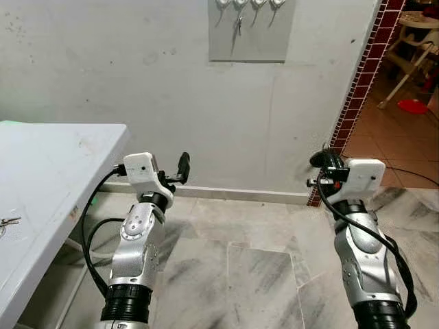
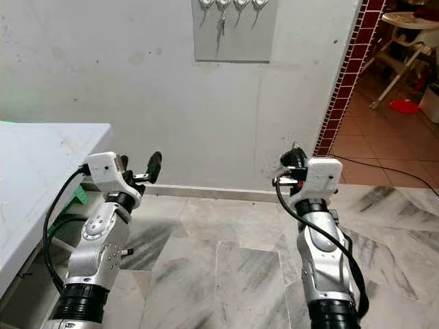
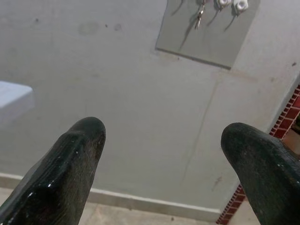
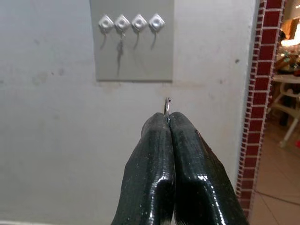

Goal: Hang keys on a hook

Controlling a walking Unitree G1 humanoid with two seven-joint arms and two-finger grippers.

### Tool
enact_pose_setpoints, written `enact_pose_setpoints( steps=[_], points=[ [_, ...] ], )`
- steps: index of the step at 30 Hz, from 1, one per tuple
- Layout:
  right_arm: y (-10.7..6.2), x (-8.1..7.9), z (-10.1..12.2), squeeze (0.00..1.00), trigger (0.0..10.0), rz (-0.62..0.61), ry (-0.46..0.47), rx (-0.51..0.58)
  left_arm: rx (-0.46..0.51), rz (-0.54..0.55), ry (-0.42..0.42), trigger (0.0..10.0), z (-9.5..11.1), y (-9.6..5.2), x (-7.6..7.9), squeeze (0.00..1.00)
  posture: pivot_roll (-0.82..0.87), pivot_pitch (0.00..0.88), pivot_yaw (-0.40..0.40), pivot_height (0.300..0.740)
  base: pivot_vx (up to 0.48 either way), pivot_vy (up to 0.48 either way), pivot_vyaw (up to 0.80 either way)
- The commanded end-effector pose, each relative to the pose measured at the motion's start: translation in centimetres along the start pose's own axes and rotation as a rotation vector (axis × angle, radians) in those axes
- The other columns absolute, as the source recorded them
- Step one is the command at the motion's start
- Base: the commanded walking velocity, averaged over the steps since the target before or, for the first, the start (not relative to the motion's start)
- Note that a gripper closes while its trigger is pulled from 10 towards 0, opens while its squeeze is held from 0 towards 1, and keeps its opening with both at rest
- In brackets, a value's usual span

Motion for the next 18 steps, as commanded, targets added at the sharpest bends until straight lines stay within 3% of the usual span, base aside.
enact_pose_setpoints(
  steps=[1, 18],
  points=[
    [0.25, -0.31, 0.16, 0.00, 10.0, 0.012, 0.007, 0.010, -0.010, 0.013, 0.010, 10.0, 0.28, 0.16, -0.68, 0.00, 0.00, 0.000, 0.017, 0.740, 0.000, 0.000, 0.00],
    [-0.03, -1.26, 0.81, 0.00, 10.0, 0.025, 0.028, 0.029, -0.001, 0.004, -0.006, 10.0, 0.84, 0.47, -0.98, 0.00, -0.02, 0.000, 0.013, 0.740, 0.014, 0.000, 0.00]
  ],
)
Point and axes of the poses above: a point about 5 cm out from each wrist's last joint towards the gripper, its own y axis pointing out of the wrist towards the gripper, its own z axis along the axis of the wrist's last joint, x = y × z, the point moved 3 cm from there along y, pointing out of the wrist towards the gripper, and after that the axes turned 11 degrees about -y, right-handed, at the moved point
